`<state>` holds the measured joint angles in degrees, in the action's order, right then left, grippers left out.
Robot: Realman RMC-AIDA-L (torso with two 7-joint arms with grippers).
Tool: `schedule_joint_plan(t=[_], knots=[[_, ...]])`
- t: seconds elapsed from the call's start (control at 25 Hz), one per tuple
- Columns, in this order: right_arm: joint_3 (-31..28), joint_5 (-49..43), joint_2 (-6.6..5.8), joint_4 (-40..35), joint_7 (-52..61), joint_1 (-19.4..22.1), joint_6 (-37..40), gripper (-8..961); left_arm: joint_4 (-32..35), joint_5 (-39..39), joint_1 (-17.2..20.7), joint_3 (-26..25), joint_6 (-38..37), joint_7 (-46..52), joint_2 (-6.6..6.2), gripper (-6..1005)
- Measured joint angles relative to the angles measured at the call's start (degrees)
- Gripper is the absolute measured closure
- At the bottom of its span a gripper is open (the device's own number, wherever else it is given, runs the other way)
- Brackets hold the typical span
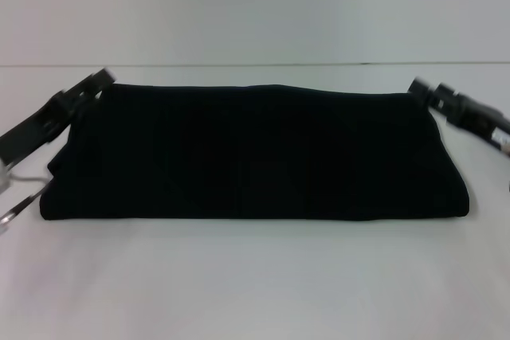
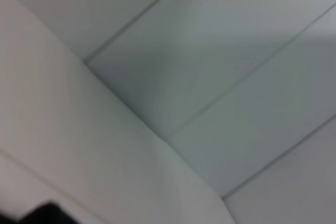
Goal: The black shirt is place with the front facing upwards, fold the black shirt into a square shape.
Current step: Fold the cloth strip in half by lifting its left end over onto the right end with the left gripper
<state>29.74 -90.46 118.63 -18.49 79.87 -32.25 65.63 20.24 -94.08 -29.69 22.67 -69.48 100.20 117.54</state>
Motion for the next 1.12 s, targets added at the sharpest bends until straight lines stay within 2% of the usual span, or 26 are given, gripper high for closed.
schedule_joint_plan(t=[0.16, 0.2, 0.28, 0.4, 0.56, 0.6, 0.76, 1.12], knots=[[4.5, -4.7, -0.51, -3.0, -4.9, 3.4, 9.9, 187, 0.7, -1.9, 4.5, 6.4, -4.5, 15.4, -4.04, 303], [5.0, -5.8, -0.55, -3.6, -6.0, 4.1, 11.6, 185, 1.1, -2.7, 5.4, 7.4, -5.5, 18.8, -4.79, 301], [5.4, -7.6, -0.53, -4.4, -7.7, 5.1, 14.1, 181, 3.7, -4.7, 7.9, 8.0, -8.5, 25.5, -5.52, 298], [5.7, -9.1, -0.48, -4.8, -9.6, 5.9, 15.3, 175, 8.8, -8.1, 11.1, 7.9, -11.0, 33.4, -5.24, 248], [5.7, -12.7, -0.33, -4.9, -14.2, 6.2, 14.9, 47, 12.8, -13.5, 12.9, 7.8, -11.9, 40.6, -5.05, 229], [5.8, -13.7, -0.25, -5.0, -15.2, 6.2, 14.9, 15, 13.6, -17.2, 13.4, 7.5, -12.1, 45.0, -5.57, 231], [5.9, -16.1, 0.06, -5.1, -19.3, 6.2, 15.2, 15, 14.5, -19.7, 13.5, 7.4, -12.0, 48.6, -6.24, 233], [5.9, -16.6, 0.27, -5.0, -21.8, 6.6, 16.0, 15, 13.7, -21.7, 11.9, 6.9, -8.0, 51.2, -6.35, 233]])
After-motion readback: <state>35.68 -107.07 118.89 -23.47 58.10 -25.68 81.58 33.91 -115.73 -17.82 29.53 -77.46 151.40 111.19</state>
